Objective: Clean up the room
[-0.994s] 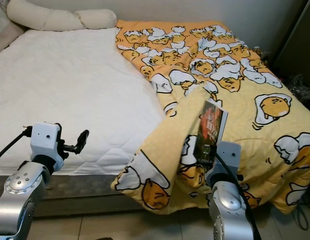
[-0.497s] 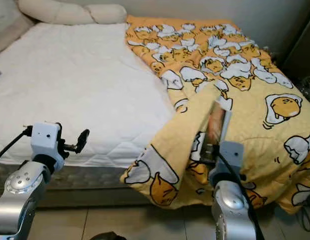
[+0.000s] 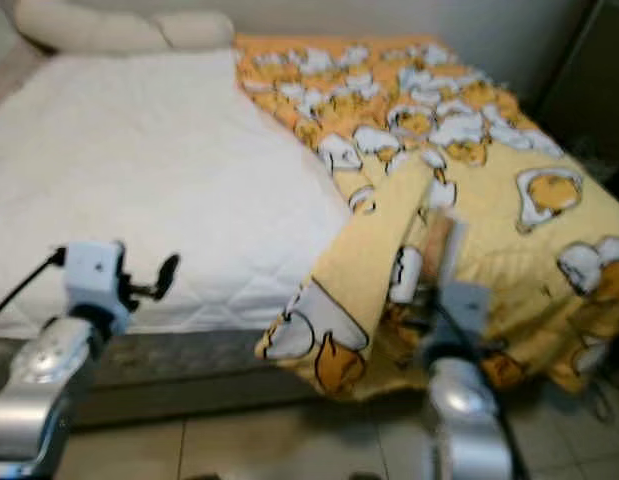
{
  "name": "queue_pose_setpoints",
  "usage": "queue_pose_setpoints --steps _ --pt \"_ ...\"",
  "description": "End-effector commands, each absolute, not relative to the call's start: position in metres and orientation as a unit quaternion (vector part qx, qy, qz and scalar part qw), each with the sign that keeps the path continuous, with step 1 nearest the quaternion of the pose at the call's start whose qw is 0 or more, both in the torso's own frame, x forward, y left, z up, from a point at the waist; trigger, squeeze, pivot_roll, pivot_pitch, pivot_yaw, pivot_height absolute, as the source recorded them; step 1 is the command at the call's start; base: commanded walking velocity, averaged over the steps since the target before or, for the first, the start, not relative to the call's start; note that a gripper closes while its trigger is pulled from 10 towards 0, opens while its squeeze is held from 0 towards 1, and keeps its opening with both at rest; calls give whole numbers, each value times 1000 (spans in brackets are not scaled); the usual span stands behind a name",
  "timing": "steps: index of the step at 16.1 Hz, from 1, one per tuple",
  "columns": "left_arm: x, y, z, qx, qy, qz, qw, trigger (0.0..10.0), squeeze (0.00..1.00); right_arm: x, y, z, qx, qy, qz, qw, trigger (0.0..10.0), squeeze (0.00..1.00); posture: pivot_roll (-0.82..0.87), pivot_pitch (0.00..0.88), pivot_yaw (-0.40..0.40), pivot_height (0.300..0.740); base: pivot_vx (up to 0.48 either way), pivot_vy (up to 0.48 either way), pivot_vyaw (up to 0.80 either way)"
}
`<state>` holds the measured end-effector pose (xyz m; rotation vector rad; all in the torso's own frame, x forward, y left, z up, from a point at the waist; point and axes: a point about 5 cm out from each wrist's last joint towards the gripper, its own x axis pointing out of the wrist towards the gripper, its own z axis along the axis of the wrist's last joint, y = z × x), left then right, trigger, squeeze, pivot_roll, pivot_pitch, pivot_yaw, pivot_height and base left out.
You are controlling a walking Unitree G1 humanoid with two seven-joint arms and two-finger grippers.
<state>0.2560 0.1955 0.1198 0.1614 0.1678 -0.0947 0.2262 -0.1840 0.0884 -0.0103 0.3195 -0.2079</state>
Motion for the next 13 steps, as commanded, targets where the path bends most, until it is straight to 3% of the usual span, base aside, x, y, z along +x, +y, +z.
queue_pose_setpoints --steps 1,13 --pt "257 191 121 78 80 -54 992 10000 98 232 -187 101 -11 129 -106 986 10000 0 -20 0 -2 740 0 360 0" --pt "257 191 121 79 80 -55 992 10000 94 232 -187 100 -14 131 -106 986 10000 0 -20 0 -1 740 0 381 0"
